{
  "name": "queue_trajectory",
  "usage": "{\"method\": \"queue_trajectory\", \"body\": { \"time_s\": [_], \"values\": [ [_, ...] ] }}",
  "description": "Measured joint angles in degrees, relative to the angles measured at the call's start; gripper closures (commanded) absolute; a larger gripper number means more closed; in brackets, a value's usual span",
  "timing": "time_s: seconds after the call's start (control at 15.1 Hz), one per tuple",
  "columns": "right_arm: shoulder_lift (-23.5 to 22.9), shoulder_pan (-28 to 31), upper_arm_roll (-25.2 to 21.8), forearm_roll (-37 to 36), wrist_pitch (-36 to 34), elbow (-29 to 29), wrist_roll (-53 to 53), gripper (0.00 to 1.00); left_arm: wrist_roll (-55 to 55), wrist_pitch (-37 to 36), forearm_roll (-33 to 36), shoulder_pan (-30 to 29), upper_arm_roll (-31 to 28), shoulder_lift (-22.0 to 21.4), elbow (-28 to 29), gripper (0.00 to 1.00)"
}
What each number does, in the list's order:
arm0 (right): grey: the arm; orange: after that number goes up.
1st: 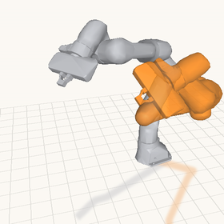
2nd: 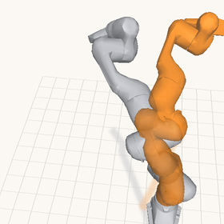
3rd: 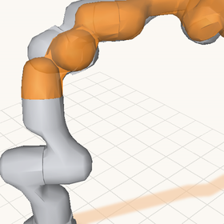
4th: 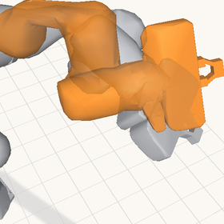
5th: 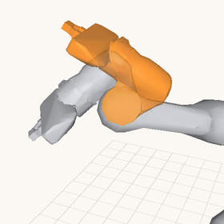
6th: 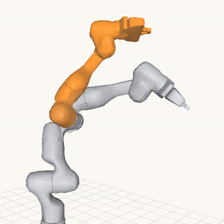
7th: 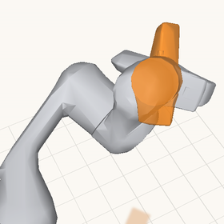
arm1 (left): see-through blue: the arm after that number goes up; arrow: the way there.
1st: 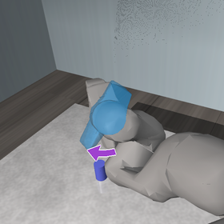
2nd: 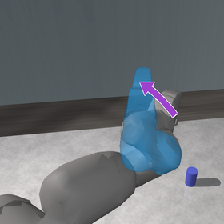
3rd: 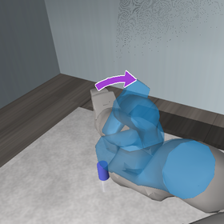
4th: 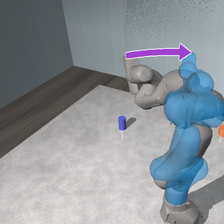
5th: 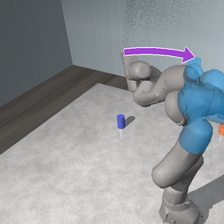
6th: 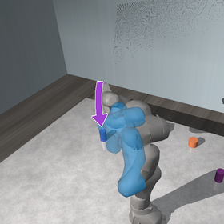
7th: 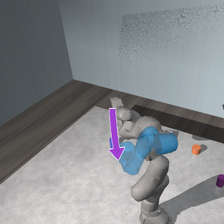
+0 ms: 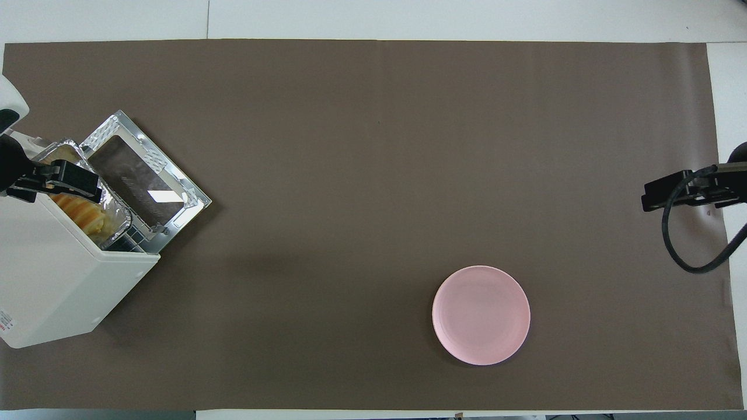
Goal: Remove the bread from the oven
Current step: 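Reach the left gripper toward the foil tray inside the toaster oven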
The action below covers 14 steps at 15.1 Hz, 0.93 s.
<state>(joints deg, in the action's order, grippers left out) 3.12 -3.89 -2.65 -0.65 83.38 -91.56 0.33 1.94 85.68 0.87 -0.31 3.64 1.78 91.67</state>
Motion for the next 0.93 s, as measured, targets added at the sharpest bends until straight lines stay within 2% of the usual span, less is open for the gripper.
{"method": "queue_trajectory", "body": {
  "time_s": [0.73, 0.93],
  "values": [
    [0.0, 0.0, 0.0, 0.0, 0.0, 0.0, 0.0, 0.0, -0.2, 0.0, 0.0, -0.1, -0.1, 0.0, -0.1, 0.0],
    [0.0, 0.0, 0.0, 0.0, 0.0, 0.0, 0.0, 0.0, -3.3, 0.0, 0.3, -0.6, -0.3, 0.6, -1.3, 0.0]
  ]
}}
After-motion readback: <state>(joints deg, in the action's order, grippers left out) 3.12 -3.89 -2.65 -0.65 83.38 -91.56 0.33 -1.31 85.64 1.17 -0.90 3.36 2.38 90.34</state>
